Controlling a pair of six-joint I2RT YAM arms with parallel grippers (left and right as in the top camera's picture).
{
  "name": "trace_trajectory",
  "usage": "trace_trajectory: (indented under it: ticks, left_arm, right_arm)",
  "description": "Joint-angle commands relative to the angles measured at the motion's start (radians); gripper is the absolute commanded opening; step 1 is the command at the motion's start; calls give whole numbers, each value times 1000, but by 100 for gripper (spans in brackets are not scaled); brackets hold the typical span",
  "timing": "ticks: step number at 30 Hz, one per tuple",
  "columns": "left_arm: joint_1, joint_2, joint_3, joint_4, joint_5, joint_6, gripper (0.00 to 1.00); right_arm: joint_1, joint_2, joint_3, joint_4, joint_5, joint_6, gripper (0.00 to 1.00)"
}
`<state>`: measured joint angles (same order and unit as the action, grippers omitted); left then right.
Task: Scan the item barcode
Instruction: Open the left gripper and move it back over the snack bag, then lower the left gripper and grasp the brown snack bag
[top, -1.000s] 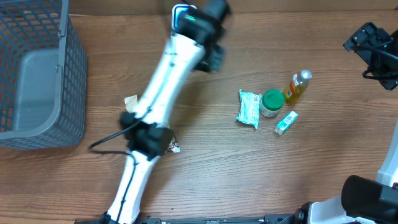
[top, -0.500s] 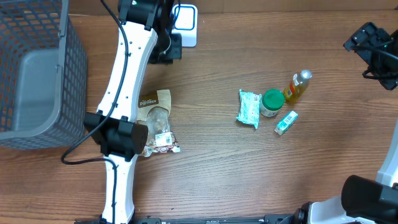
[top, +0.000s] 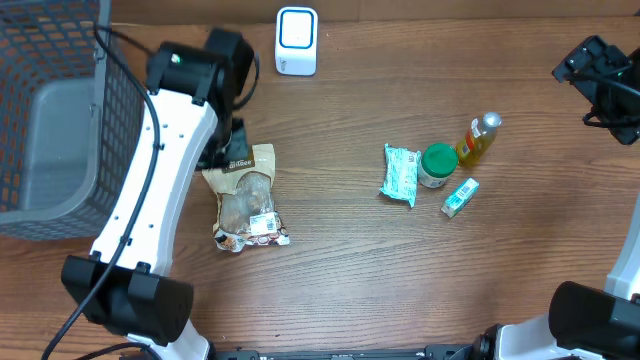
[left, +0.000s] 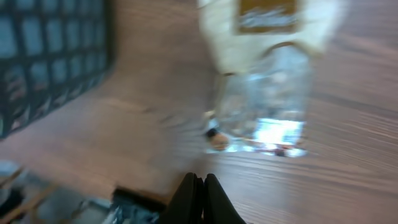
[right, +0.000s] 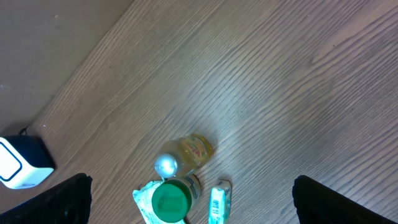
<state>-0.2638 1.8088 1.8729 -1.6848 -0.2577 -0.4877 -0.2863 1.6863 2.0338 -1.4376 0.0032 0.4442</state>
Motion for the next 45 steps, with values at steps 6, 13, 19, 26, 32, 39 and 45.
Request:
trace_trajectory:
  ticks: [6, 13, 19, 26, 32, 39, 45]
  left_arm:
    - [20, 8, -354, 170, -114, -119, 5]
    - [20, 8, -608, 354, -100, -80, 8]
    - [20, 8, -751, 554, 93, 6, 12]
    - [-3, 8, -797, 674, 428, 138, 13]
    - [-49, 8, -788, 758, 567, 197, 15]
    - [-35, 8, -592, 593, 617, 286, 14]
    - [-4, 8, -346, 413, 441, 308, 37]
  right_arm:
    - [-2, 0, -1, 2, -5, -4, 100]
    - [-2, 0, -1, 2, -5, -4, 100]
    - [-2, 0, -1, 3, -5, -4, 100]
    - [-2, 0, -1, 2, -5, -4, 100]
    - [-2, 0, -1, 2, -5, -4, 100]
    - [-2, 0, -1, 2, -5, -4, 100]
    - [-2, 0, -1, 2, -5, -4, 100]
